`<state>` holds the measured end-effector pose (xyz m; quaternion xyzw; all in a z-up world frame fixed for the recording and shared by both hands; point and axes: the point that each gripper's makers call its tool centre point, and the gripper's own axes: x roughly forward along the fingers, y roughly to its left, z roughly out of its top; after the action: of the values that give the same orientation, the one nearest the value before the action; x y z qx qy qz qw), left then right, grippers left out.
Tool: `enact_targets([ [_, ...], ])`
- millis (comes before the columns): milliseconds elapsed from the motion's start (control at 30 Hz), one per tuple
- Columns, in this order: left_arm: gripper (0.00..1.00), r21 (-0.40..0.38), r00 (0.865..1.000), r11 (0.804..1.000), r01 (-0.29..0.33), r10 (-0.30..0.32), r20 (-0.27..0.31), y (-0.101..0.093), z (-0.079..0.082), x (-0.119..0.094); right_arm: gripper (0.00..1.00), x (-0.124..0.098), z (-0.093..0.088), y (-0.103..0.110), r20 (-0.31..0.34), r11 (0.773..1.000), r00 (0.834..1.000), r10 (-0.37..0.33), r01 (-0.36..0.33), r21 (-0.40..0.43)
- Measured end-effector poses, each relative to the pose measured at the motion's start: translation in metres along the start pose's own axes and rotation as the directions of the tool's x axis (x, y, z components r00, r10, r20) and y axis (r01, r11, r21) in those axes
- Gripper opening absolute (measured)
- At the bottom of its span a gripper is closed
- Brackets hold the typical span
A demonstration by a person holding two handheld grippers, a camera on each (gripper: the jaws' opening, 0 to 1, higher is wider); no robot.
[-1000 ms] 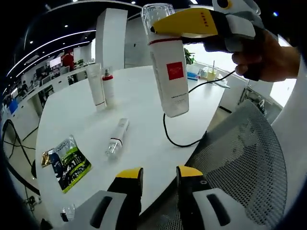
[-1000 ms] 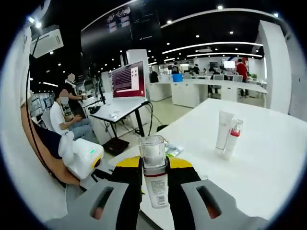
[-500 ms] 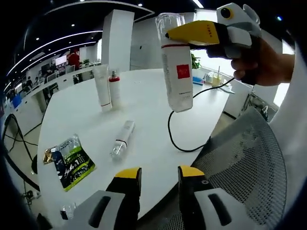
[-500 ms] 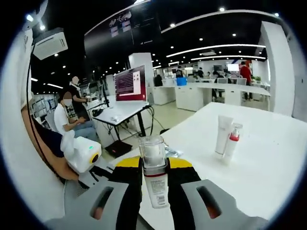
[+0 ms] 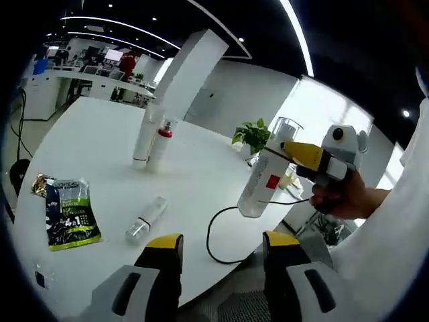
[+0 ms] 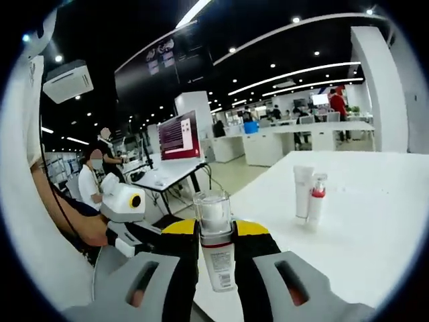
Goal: Arrange the skincare products in the storage area until every visible bottle or jar stands upright without overlapping.
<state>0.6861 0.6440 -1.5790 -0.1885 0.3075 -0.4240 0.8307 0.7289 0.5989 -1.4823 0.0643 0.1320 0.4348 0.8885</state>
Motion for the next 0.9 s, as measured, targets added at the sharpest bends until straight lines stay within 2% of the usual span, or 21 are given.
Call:
enact_targets([
  [67, 0.61, -0.015, 0.999, 0.999, 0.037, -0.037, -0.001, -0.009, 0.000, 0.004, 0.17, -0.001, -0.001, 0.001, 0.005, 1.000, 1.000, 0.007, -0.008, 0.017],
  [133, 0.61, -0.025, 0.996, 0.996, 0.085, -0.085, 0.000, -0.020, 0.004, 0.008, 0.17, -0.002, -0.003, 0.004, 0.000, 0.999, 1.000, 0.023, -0.023, 0.030],
  [267, 0.60, 0.012, 0.990, 0.990, 0.139, -0.139, -0.022, -0.034, 0.009, 0.017, 0.17, -0.001, -0.006, 0.016, -0.008, 0.996, 0.997, 0.076, -0.075, 0.051],
  [367, 0.59, 0.030, 0.976, 0.975, 0.218, -0.217, -0.032, -0.048, 0.016, 0.021, 0.17, 0.000, -0.008, 0.024, -0.025, 0.992, 0.993, 0.115, -0.113, 0.052],
  [467, 0.54, 0.039, 0.963, 0.963, 0.267, -0.266, -0.041, -0.056, 0.021, 0.021, 0.17, 0.000, -0.007, 0.036, -0.030, 0.980, 0.983, 0.182, -0.179, 0.083],
  [533, 0.53, 0.056, 0.949, 0.949, 0.310, -0.306, -0.073, -0.062, 0.019, 0.020, 0.17, 0.000, -0.003, 0.043, -0.012, 0.968, 0.975, 0.220, -0.217, 0.125],
  [567, 0.51, 0.055, 0.944, 0.944, 0.326, -0.322, -0.071, -0.065, 0.020, 0.020, 0.17, -0.001, -0.002, 0.046, -0.005, 0.960, 0.971, 0.239, -0.236, 0.152],
  [667, 0.35, 0.072, 0.925, 0.925, 0.373, -0.364, -0.113, -0.071, 0.016, 0.017, 0.16, -0.001, 0.001, 0.050, 0.010, 0.952, 0.966, 0.260, -0.258, 0.164],
  [700, 0.30, 0.081, 0.925, 0.925, 0.371, -0.360, -0.123, -0.069, 0.014, 0.018, 0.16, -0.002, 0.002, 0.051, 0.013, 0.947, 0.963, 0.269, -0.267, 0.177],
  [833, 0.30, 0.061, 0.915, 0.916, 0.397, -0.389, -0.110, -0.072, 0.016, 0.016, 0.16, -0.005, 0.002, 0.049, 0.016, 0.942, 0.961, 0.275, -0.273, 0.197],
  [900, 0.28, 0.077, 0.913, 0.913, 0.402, -0.393, -0.110, -0.073, 0.016, 0.015, 0.17, -0.006, 0.003, 0.049, 0.017, 0.940, 0.961, 0.278, -0.275, 0.201],
])
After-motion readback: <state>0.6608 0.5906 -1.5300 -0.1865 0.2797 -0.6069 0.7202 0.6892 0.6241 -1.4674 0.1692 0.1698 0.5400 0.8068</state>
